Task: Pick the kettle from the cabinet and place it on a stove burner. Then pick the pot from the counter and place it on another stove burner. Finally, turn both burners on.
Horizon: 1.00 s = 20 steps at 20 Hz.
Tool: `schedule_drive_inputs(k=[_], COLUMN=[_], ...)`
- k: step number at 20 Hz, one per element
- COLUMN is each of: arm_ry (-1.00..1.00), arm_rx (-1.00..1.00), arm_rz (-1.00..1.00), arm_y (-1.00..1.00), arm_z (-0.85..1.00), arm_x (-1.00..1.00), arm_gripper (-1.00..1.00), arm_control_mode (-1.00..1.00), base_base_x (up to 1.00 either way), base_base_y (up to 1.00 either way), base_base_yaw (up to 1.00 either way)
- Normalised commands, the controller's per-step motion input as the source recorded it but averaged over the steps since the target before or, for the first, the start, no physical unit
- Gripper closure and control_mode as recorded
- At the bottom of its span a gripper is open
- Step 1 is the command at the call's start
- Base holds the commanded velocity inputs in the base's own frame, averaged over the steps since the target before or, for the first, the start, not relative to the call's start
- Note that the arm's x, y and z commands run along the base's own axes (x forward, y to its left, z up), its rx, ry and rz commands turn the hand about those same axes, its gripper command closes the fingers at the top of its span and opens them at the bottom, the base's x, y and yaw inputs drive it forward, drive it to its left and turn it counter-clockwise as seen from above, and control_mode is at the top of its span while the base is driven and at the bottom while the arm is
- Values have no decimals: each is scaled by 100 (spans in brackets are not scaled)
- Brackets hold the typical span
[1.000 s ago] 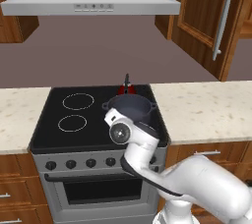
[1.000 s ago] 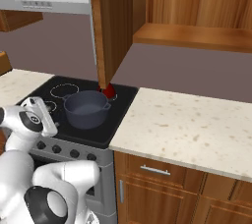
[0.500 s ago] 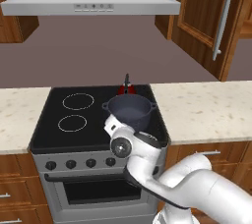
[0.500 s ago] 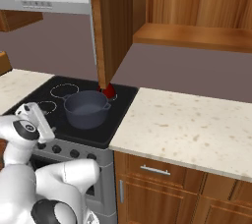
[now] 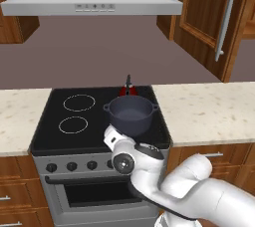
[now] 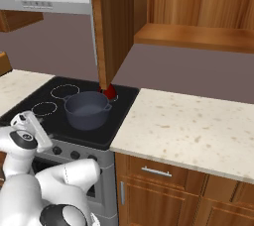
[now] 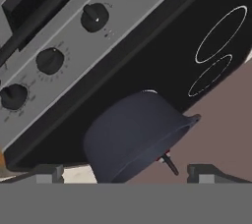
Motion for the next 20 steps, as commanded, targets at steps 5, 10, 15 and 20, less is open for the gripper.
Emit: schedule_drive_inputs(k=[5, 10, 15, 20], arm_ry=[0, 0, 0, 0], arm_rx=[-3, -2, -3, -6], arm_rz=[3, 2, 0, 0], arm_y=[18, 13, 13, 14], arm_z=[-12, -21, -31, -27], arm_x=[-7, -5, 0, -2], arm_gripper=[-100, -100, -100, -100], arm_control_mode=[-100, -100, -100, -100], base_base_x=[0, 0, 0, 0], base_base_y=[0, 0, 0, 0], base_base_yaw=[0, 0, 0, 0])
